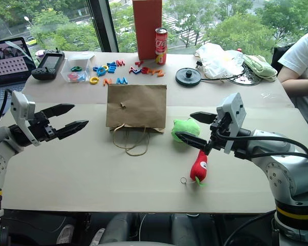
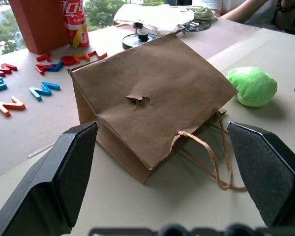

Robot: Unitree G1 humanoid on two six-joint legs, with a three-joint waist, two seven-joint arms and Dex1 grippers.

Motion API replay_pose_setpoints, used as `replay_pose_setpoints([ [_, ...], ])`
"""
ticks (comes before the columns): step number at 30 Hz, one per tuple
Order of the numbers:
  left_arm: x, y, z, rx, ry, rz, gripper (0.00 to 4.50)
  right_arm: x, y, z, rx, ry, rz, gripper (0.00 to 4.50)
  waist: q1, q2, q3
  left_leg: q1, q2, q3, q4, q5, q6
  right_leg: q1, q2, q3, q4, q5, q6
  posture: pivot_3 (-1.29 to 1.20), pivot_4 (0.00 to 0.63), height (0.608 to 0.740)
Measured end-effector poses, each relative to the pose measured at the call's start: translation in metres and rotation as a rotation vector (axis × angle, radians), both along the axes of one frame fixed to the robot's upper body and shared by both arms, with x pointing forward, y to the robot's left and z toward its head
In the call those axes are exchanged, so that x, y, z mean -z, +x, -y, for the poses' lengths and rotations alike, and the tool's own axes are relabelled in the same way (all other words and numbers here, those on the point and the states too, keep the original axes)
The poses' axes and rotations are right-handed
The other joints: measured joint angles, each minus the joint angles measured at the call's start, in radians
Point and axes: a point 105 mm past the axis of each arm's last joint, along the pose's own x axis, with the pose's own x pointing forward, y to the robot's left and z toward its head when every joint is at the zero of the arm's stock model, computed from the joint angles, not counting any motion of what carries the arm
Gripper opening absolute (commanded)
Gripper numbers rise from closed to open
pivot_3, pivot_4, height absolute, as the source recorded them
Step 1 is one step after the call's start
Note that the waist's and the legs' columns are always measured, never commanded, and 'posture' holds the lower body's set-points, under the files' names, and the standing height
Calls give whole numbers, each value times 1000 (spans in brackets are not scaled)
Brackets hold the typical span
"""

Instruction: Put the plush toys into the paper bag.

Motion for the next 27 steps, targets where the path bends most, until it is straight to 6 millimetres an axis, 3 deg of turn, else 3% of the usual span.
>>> replay_pose_setpoints([
  [4,2,3,0,23,52,11,4500,1,0,0,3,0,-3,4450,1,0,0,0,-1,0,0,0,0,0,0,0,0,0,0,0,150,739],
  [9,24,33,2,63,442,197,4500,2,-1,-1,1,0,-7,4450,12,0,0,0,-3,2,0,0,0,1,-1,0,-1,0,0,0,150,739],
  [15,58,54,51,249,683,429,4500,3,-1,-7,-12,-7,-4,4450,24,0,0,-3,-3,5,1,-2,4,0,-1,-1,-4,0,0,0,150,739],
  [18,69,61,76,304,676,486,4500,1,0,-8,4,-5,5,4450,24,0,0,-5,-3,5,1,-3,4,0,-1,-2,-5,0,0,0,150,739],
  [23,70,70,100,341,628,521,4500,-1,-1,-9,15,-10,23,4450,21,0,0,-4,-3,4,2,-3,4,0,0,-2,-5,0,1,0,150,739],
  [27,66,71,102,367,607,521,3331,0,-2,-10,29,-14,29,4500,20,0,0,-4,-3,3,2,-3,4,0,0,-2,-5,0,1,0,150,739],
])
